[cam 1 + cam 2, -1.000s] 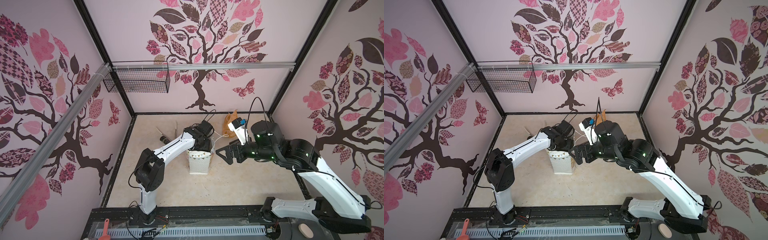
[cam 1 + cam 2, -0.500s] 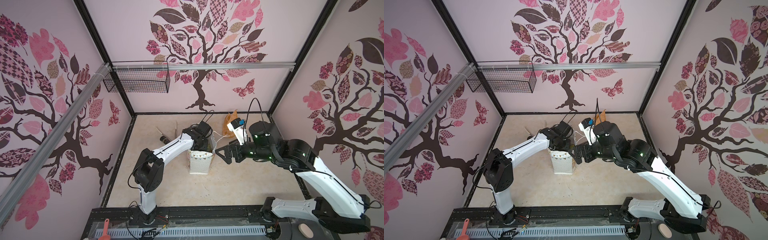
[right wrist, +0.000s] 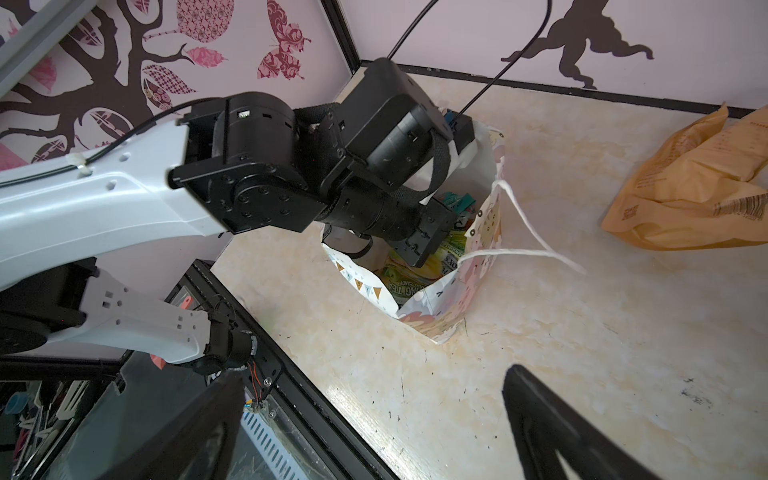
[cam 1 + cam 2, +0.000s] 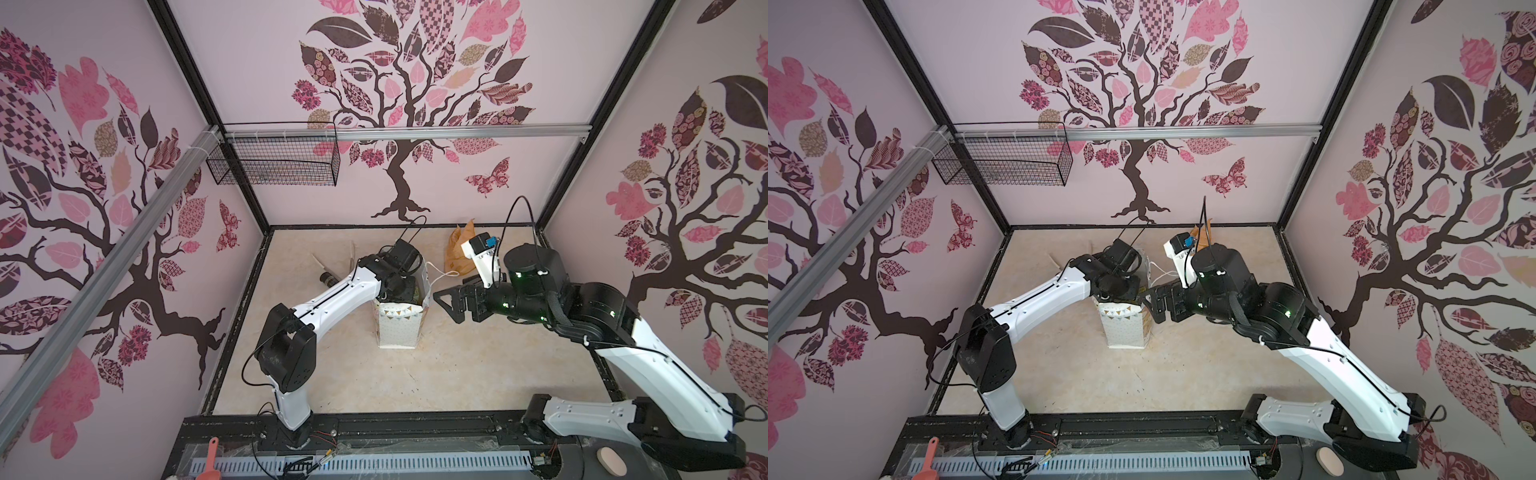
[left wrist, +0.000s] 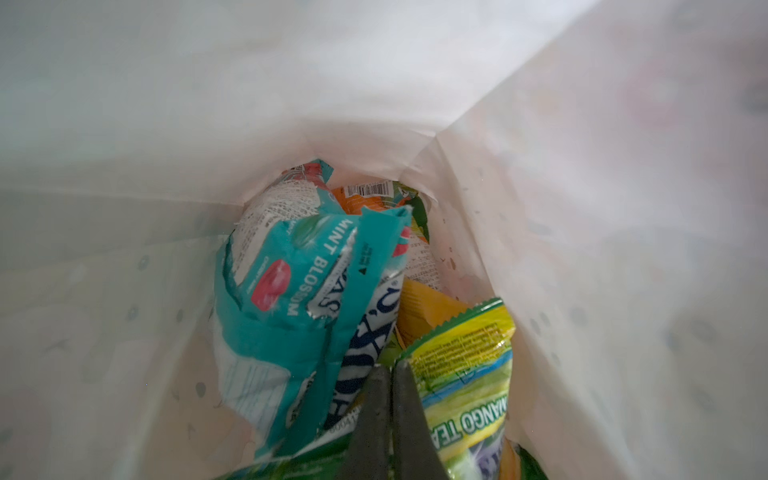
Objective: Take the snacks out of the paper bag
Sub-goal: 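Lower the left gripper into the bag while the right gripper moves toward the bag, then grasp the green-yellow snack packet with the left gripper and lift it up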
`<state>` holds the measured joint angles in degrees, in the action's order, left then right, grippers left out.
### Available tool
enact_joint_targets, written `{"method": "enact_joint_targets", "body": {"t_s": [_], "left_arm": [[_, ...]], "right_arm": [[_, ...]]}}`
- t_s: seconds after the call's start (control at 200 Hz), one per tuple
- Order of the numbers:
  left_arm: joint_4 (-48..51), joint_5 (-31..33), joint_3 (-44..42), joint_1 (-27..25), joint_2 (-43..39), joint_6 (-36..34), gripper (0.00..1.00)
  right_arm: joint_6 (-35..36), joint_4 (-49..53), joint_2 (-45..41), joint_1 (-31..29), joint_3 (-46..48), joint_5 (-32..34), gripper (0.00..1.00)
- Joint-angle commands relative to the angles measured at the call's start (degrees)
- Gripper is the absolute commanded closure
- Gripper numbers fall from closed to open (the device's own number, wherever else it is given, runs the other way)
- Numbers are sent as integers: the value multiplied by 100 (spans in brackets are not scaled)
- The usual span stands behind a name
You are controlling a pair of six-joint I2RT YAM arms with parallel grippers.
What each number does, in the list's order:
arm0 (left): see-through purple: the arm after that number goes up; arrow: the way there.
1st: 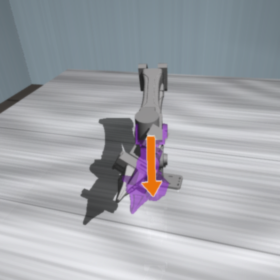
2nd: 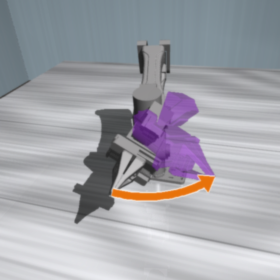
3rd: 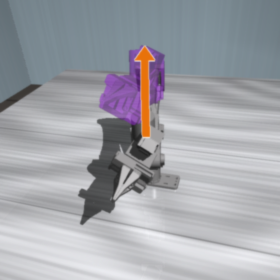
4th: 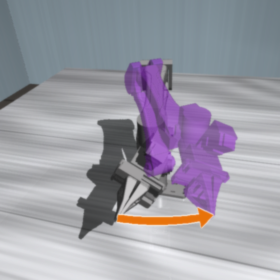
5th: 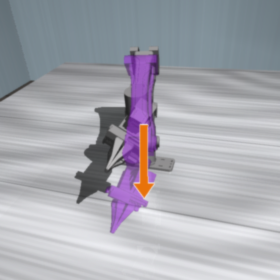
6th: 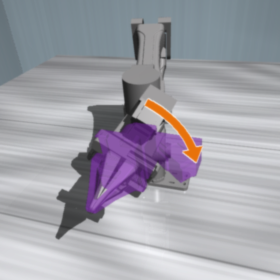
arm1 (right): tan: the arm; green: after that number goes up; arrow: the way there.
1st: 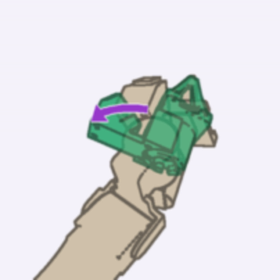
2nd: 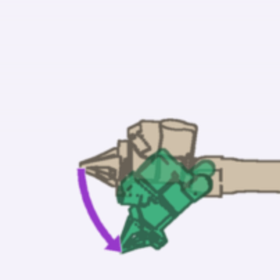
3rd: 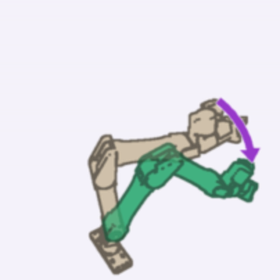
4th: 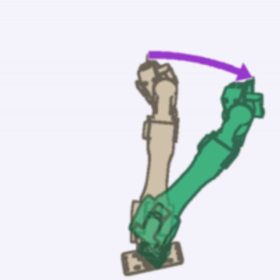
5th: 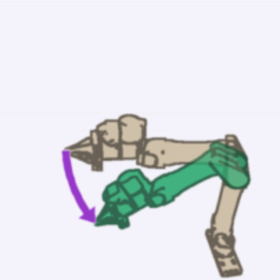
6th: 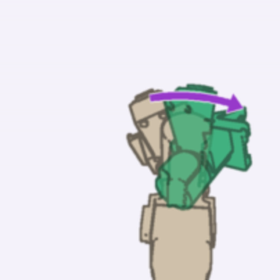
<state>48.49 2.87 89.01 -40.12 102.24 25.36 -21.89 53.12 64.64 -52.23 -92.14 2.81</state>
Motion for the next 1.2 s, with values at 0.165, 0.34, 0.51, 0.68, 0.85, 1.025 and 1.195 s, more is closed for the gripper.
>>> {"method": "enact_joint_targets", "body": {"t_s": [0.165,0.34,0.51,0.68,0.85,1.025,1.195], "left_arm": [[51,-164,134,-43,-592,-71,100],[140,-60,330,-40,-765,-137,100],[234,-72,510,-76,-856,-226,100],[337,103,703,-193,-947,-296,100],[430,215,905,-244,-1008,-354,100],[484,318,1082,-303,-1066,-422,100],[486,372,1181,-347,-1136,-461,100]], "right_arm": [[-87,-312,-306,-11,209,390,0],[-113,-446,-435,-15,330,489,0],[-131,-487,-487,-9,403,534,0],[-158,-607,-582,-11,521,561,0],[-183,-621,-602,-7,548,647,0],[-193,-653,-628,-14,582,714,0],[-193,-686,-655,-8,617,761,0]]}}
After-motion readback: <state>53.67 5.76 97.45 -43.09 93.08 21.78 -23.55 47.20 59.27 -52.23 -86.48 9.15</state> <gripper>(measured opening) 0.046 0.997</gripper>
